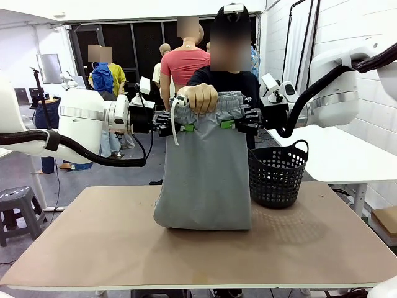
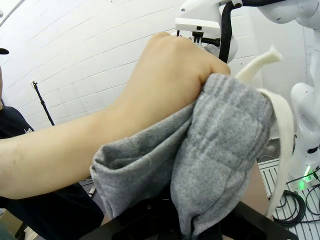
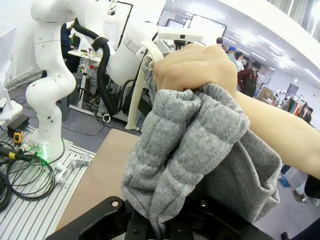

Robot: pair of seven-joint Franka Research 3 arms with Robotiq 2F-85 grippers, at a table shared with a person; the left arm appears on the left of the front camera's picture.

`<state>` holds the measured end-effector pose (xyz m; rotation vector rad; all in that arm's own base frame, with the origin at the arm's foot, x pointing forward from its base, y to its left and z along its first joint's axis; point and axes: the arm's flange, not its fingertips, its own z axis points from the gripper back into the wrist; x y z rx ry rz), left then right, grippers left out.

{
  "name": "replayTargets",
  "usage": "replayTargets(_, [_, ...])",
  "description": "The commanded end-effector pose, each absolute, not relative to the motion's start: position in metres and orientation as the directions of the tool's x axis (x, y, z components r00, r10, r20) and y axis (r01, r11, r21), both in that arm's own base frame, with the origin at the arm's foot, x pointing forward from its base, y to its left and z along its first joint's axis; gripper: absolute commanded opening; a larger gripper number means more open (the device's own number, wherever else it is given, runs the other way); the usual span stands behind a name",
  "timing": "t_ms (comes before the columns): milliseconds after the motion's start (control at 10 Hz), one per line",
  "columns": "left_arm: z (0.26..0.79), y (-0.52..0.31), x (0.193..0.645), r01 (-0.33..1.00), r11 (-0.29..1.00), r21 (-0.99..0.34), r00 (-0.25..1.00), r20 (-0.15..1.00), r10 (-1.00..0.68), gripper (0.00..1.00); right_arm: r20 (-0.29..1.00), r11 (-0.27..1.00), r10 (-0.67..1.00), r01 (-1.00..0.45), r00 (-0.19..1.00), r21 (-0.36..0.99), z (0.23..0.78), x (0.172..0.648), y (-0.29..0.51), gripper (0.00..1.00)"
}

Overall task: Fold the training pants.
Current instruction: Release the ends of the Training pants and then grab the overlapped ends.

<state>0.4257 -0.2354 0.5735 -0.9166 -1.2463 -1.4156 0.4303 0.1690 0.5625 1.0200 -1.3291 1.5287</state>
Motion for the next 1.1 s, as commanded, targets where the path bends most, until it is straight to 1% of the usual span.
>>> replayTargets(0, [0.577,-0.236,0.426,0.975,0.038,0.22,-0.209,0.959,-0.194,0.0,0.946,-0.072,0.06,-0.947,-0.318,-0.313,0.56,0.425,0.17,0.0])
replayTargets(300, [0.573,-0.235,0.426,0.974,0.028,0.225,-0.215,0.957,-0.194,0.0,0.947,-0.064,0.088,-0.951,-0.308,-0.304,0.562,0.434,0.168,0.0])
replayTargets(400, [0.575,-0.234,0.426,0.973,0.031,0.23,-0.219,0.955,-0.202,0.02,0.948,-0.058,0.082,-0.951,-0.307,-0.303,0.564,0.434,0.168,0.09])
replayTargets(500, [0.576,-0.229,0.426,0.967,0.055,0.248,-0.234,0.954,-0.191,0.22,0.949,-0.052,0.097,-0.954,-0.299,-0.295,0.562,0.434,0.168,0.29])
replayTargets(800, [0.575,-0.225,0.428,0.969,0.083,0.234,-0.216,0.959,-0.183,0.82,0.955,-0.045,0.094,-0.96,-0.281,-0.278,0.562,0.438,0.17,0.89])
replayTargets(900, [0.576,-0.225,0.428,0.968,0.088,0.233,-0.215,0.961,-0.176,1.0,0.958,-0.039,0.099,-0.963,-0.271,-0.268,0.562,0.438,0.168,1.0])
replayTargets(1000, [0.575,-0.226,0.428,0.969,0.087,0.232,-0.215,0.961,-0.173,1.0,0.959,-0.037,0.098,-0.963,-0.268,-0.265,0.563,0.439,0.167,1.0])
